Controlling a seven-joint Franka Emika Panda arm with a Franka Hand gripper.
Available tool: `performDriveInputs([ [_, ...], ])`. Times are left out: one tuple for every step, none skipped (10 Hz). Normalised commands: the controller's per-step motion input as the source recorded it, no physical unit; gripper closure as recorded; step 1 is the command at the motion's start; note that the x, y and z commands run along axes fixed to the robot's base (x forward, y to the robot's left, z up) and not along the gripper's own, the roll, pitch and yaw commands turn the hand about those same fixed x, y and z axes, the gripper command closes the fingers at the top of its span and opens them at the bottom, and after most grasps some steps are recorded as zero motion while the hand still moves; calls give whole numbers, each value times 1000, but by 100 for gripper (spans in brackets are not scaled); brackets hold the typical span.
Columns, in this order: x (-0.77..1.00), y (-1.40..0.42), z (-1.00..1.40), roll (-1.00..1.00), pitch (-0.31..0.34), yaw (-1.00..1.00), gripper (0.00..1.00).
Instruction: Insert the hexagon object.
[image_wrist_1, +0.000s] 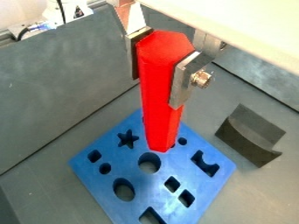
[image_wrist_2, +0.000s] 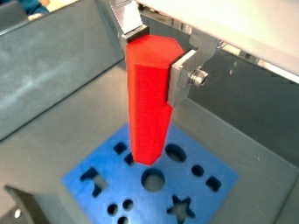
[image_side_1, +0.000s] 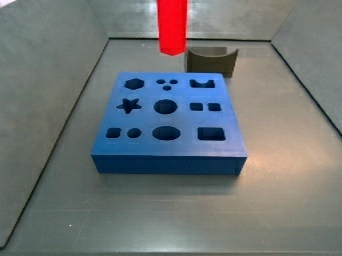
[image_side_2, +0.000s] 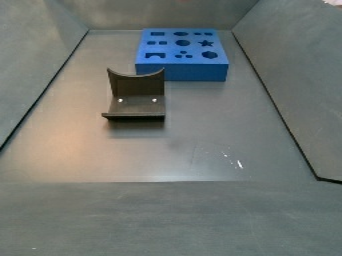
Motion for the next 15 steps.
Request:
performDriveInputs([
  [-489,674,-306,-459,-109,23,100],
  [-529,637,-266,-480,-120,0,100],
  [-540,603,-209,-500,-100,0,100],
  [-434,606,-191,-500,-133,0,100],
  [-460,620,-286,-449,-189,9,100],
  [-557,503,-569,-251,-203,0,100],
  [-469,371,-769,-120,-176,0,100],
  [-380,309,-783,-96,-166,3,100],
  [-60,177,-703,-3,0,0,100],
  [0,43,-449,23,66,0,100],
  [0,0,-303,44,40,0,100],
  [0,29,-460,0,0,0,100],
  [-9,129,-431,26,0,0,100],
  [0,226,-429,6,1,0,100],
  [69,271,-420,0,43,0,100],
])
